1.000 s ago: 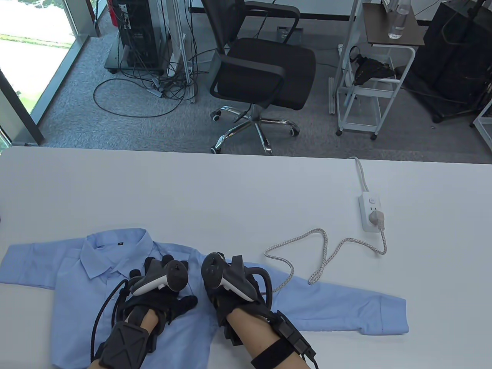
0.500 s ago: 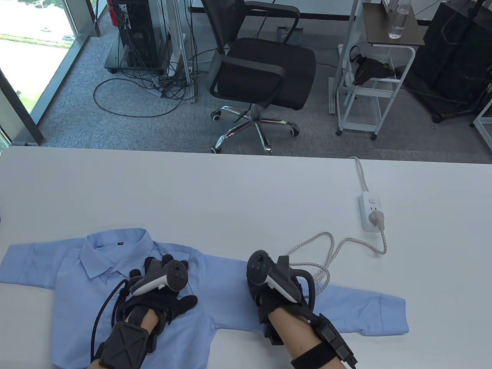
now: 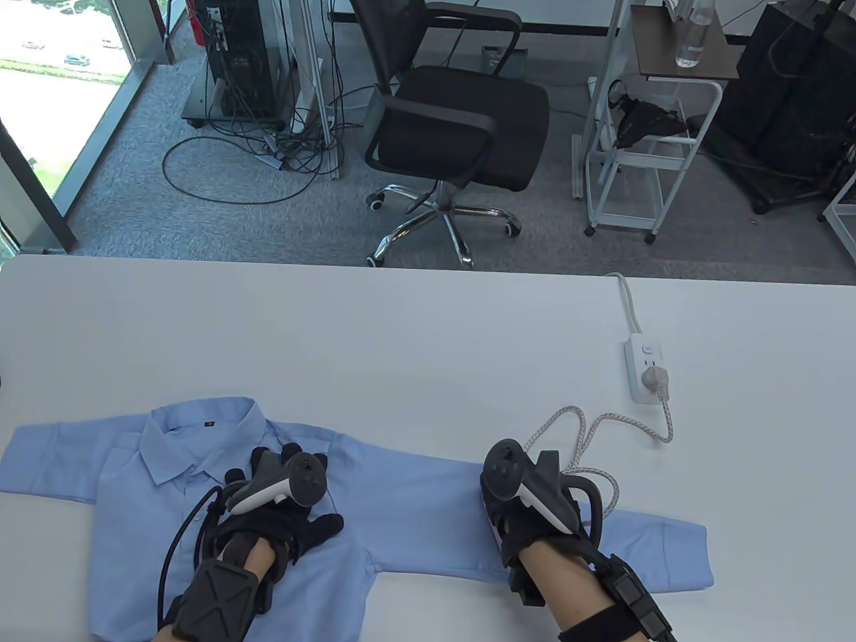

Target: Iron long-sleeve shirt with electric iron on table

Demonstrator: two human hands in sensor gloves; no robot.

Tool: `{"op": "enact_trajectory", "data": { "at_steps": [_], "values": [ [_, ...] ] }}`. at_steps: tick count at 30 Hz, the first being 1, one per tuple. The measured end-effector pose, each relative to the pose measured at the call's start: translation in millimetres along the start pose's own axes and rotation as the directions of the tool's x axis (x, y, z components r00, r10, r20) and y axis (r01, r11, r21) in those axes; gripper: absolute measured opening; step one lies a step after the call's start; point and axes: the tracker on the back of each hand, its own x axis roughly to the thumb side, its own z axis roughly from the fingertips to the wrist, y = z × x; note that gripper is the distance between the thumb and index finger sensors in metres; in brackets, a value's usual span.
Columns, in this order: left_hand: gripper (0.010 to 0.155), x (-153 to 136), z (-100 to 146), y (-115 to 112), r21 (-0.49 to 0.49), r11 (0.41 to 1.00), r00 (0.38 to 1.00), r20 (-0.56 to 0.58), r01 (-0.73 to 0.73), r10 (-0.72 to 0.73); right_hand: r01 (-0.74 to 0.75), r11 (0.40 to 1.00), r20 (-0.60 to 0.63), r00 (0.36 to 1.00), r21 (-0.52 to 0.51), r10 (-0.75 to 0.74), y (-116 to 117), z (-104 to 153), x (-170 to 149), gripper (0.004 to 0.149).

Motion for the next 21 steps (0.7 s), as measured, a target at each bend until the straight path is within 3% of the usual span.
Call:
{"op": "enact_trajectory", "data": {
  "at_steps": [10, 21],
  "values": [
    [0.100, -0.5, 0.0, 0.2, -0.002, 1.000, 1.000, -0.008, -0.007, 0.007, -0.027, 0.999, -0.099, 0.995, -0.026, 0.024, -6.8, 0.7, -59.2, 0.062],
    [0.101, -0.7, -0.1, 0.6, 0.001, 1.000, 1.000, -0.016, -0.010, 0.010, -0.009, 0.999, -0.274, 0.962, -0.033, 0.000, -15.9, 6.1, -149.3, 0.062]
  ]
}}
